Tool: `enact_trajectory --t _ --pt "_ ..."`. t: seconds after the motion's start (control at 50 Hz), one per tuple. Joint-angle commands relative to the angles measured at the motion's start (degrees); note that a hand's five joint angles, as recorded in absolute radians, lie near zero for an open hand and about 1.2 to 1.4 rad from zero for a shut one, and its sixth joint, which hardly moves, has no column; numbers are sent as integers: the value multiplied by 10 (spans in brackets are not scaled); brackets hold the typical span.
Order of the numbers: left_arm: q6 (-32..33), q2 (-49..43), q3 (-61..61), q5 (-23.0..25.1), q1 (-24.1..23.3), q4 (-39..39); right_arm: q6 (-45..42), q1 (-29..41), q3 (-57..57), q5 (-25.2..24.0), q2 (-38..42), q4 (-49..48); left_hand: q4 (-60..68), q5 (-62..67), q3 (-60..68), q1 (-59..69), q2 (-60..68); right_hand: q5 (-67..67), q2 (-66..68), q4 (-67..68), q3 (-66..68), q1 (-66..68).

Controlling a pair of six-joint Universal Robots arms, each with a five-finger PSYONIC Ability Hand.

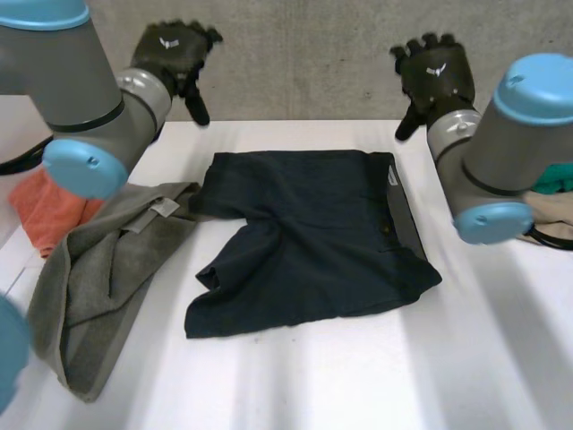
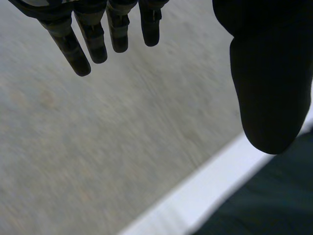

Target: Fold the laundry.

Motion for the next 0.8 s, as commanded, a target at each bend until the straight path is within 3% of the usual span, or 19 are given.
enact_trajectory --t 0.02,0.12,0.3,0.46,0.64,0.8 --pt "15 125 -253 34 -20 -12 -2 -13 104 -69 -77 147 -12 -26 -18 -6 -17 -24 -17 -19 -19 -27" --pt "7 164 -392 59 -37 28 -3 -25 187 -95 -105 195 -12 -26 -18 -6 -17 -24 -17 -19 -19 -27" --pt "16 117 -454 35 -59 116 -27 -45 299 -148 -116 156 -12 -26 -18 -6 -17 -24 -17 -19 -19 -27" --pt "79 18 -407 -23 -47 135 -84 -59 371 -169 -135 92 -12 -26 -18 -6 -17 -24 -17 -19 -19 -27" --pt "211 -44 -293 -137 28 177 -127 -58 429 -179 -170 13 -12 -26 -18 -6 -17 43 50 48 49 40" --pt "188 24 -331 -72 4 135 -179 -65 447 -184 -158 -15 -12 -26 -18 -6 -17 299 306 303 304 295"
